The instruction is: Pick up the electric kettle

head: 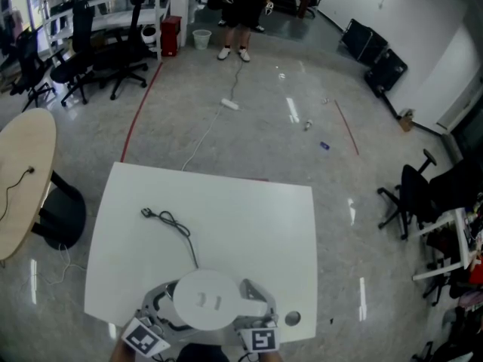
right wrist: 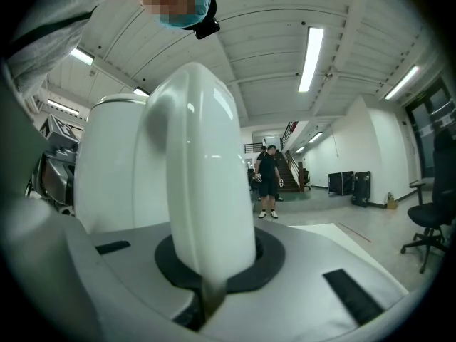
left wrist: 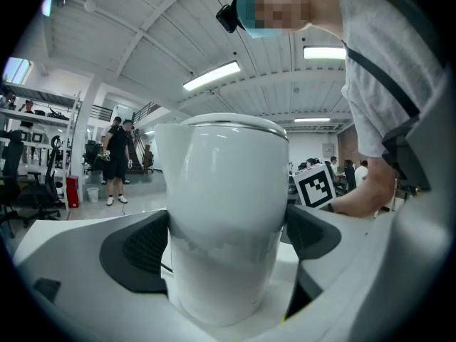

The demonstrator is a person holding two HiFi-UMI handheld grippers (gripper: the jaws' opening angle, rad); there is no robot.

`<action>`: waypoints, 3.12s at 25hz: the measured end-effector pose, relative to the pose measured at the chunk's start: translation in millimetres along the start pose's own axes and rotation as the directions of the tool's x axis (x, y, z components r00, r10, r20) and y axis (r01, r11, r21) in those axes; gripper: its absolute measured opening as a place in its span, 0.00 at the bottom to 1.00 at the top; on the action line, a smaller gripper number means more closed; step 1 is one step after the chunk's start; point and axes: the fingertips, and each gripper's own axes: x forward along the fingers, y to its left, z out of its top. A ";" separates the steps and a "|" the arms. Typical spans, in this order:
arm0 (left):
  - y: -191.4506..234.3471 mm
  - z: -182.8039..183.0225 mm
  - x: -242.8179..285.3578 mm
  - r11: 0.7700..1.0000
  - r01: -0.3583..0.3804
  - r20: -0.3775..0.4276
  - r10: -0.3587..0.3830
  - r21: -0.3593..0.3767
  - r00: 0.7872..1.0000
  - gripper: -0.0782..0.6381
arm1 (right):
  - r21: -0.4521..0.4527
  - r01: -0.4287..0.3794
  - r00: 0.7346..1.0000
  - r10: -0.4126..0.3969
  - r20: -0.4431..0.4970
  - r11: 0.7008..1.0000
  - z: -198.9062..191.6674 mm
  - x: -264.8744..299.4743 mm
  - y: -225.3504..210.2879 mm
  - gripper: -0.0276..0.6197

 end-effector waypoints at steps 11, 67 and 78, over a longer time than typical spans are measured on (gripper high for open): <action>-2.6 -1.1 -3.2 1.000 -0.012 -0.016 0.013 0.006 1.000 0.82 | 0.028 0.016 0.999 -0.017 0.044 0.999 2.6 -3.8 0.7 0.05; -20.7 98.1 -23.7 0.992 -0.026 0.064 0.018 0.125 0.998 0.82 | -0.019 -0.017 0.988 0.019 0.156 1.000 102.6 -27.7 1.0 0.05; -30.2 130.1 -35.5 0.986 -0.021 0.081 0.008 0.165 0.997 0.82 | -0.029 -0.017 0.984 0.022 0.179 0.999 136.8 -39.2 4.4 0.05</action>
